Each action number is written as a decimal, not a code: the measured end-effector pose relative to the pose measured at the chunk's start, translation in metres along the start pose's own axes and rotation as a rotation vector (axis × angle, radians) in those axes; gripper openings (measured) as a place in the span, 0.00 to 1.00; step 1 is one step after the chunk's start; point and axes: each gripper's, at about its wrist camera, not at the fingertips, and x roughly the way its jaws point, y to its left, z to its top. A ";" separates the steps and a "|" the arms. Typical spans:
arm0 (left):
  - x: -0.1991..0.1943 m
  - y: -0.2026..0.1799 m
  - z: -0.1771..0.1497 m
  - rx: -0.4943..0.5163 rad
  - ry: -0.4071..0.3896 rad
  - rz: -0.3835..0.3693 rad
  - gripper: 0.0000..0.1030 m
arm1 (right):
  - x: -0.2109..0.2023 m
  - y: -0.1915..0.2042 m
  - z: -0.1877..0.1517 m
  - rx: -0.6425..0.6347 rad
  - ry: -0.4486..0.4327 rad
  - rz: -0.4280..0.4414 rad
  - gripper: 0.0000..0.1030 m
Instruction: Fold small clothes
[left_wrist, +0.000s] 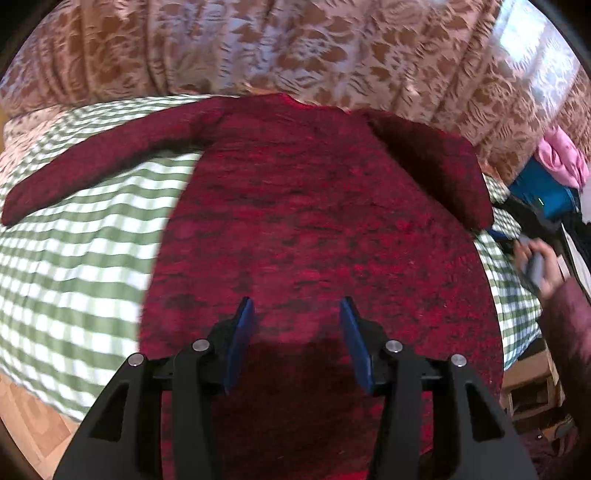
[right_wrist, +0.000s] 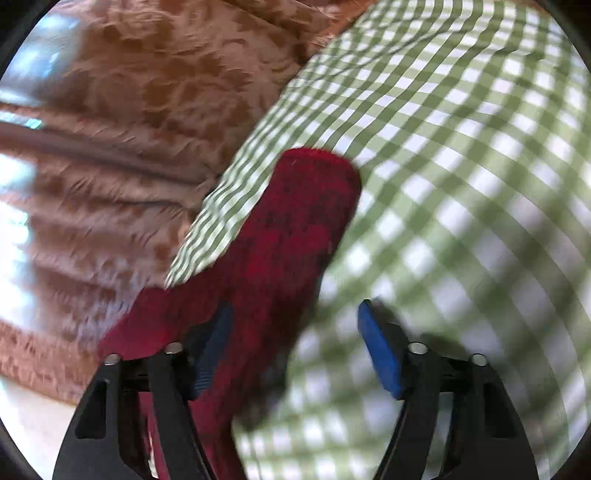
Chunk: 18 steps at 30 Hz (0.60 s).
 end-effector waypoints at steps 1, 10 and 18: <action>0.004 -0.005 0.000 0.004 0.012 -0.012 0.47 | 0.009 0.005 0.004 0.002 -0.009 -0.016 0.60; 0.039 -0.049 0.005 0.076 0.056 -0.073 0.53 | -0.022 0.018 0.047 -0.233 -0.152 -0.263 0.14; 0.051 -0.057 0.005 0.090 0.072 -0.067 0.54 | -0.058 -0.053 0.083 -0.117 -0.230 -0.393 0.13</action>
